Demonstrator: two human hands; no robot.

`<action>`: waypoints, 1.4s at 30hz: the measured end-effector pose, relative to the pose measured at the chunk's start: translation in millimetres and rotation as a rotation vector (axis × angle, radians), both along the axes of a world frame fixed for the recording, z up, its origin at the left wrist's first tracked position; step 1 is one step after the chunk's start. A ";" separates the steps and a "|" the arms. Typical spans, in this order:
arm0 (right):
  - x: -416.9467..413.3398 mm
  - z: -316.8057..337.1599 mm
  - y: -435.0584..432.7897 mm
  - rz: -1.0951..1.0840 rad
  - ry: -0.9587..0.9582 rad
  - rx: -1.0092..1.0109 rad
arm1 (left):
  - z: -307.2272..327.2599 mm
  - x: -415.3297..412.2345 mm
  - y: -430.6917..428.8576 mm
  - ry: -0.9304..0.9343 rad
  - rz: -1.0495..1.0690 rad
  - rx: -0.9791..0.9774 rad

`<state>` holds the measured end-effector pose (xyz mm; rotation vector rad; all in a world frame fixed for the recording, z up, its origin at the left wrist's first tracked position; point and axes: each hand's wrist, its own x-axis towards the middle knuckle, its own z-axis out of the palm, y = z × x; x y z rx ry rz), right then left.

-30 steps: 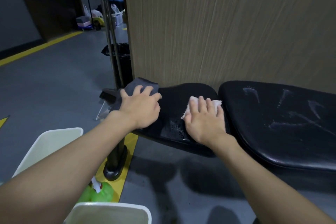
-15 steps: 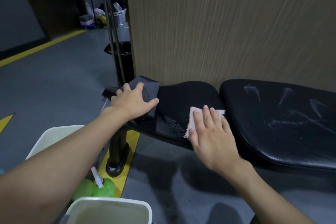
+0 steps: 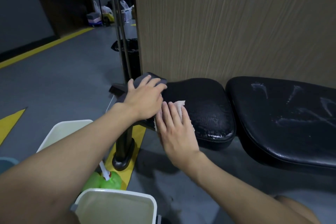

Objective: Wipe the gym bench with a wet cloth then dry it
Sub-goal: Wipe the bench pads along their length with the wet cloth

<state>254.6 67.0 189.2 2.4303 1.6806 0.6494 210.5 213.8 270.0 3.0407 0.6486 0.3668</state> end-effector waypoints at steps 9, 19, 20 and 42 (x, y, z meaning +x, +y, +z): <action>16.1 -21.5 -77.4 -0.023 -0.051 0.127 | 4.1 15.0 -30.1 0.078 -0.182 -0.069; 46.5 7.0 -80.3 -0.514 0.415 0.374 | -11.8 38.2 -50.3 0.261 -0.094 0.049; 52.5 11.4 -71.8 -0.541 0.439 0.358 | -11.6 38.0 -50.2 0.256 -0.091 0.062; 231.0 75.5 89.6 -0.471 0.766 -0.152 | -12.5 37.8 -16.9 0.402 0.140 0.045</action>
